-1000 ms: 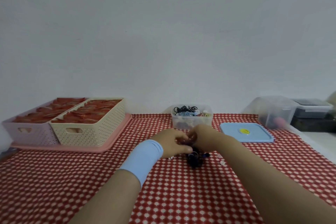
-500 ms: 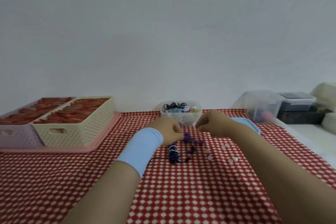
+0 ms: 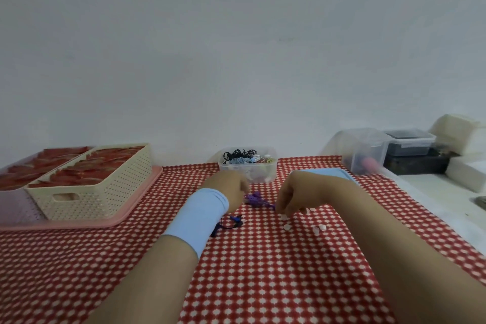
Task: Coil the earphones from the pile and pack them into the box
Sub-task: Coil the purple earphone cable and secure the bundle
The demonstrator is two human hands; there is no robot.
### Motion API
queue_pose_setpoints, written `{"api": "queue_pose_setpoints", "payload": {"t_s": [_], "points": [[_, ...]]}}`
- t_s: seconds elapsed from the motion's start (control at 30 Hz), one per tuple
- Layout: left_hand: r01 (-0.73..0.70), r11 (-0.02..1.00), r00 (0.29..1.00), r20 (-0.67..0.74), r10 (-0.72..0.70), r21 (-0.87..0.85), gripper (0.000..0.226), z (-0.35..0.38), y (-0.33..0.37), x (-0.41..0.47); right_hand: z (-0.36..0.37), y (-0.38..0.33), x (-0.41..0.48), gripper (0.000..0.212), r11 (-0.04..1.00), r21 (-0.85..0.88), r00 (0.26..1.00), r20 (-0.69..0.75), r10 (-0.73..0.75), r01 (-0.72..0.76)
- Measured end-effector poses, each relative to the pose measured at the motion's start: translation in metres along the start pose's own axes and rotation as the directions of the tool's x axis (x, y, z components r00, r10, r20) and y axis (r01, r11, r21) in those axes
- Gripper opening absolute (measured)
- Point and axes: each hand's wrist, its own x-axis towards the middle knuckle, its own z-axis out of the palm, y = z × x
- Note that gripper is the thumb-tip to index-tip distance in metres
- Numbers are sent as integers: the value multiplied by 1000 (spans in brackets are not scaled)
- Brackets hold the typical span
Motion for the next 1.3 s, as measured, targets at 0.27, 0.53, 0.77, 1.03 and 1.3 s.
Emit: {"api": "queue_pose_setpoints", "payload": {"t_s": [0.27, 0.53, 0.77, 1.03, 1.3], "points": [[-112, 993, 988, 104, 116, -45, 35, 37, 20, 9, 12, -2, -5, 17, 998, -12, 994, 86, 69, -69], [-81, 986, 987, 126, 100, -146, 31, 21, 0, -13, 18, -6, -3, 9, 973, 231, 976, -214, 38, 13], [-118, 992, 986, -122, 114, -31, 30, 44, 19, -15, 40, -3, 3, 4, 852, 514, 869, -463, 172, 105], [-137, 888, 971, -235, 34, -439, 24, 49, 24, -12, 51, 9, -1, 6, 606, 776, 869, -411, 276, 174], [-189, 536, 969, -243, -32, -823, 28, 44, 23, -27, 45, 8, -5, 16, 408, 892, 937, -291, 192, 194]]}}
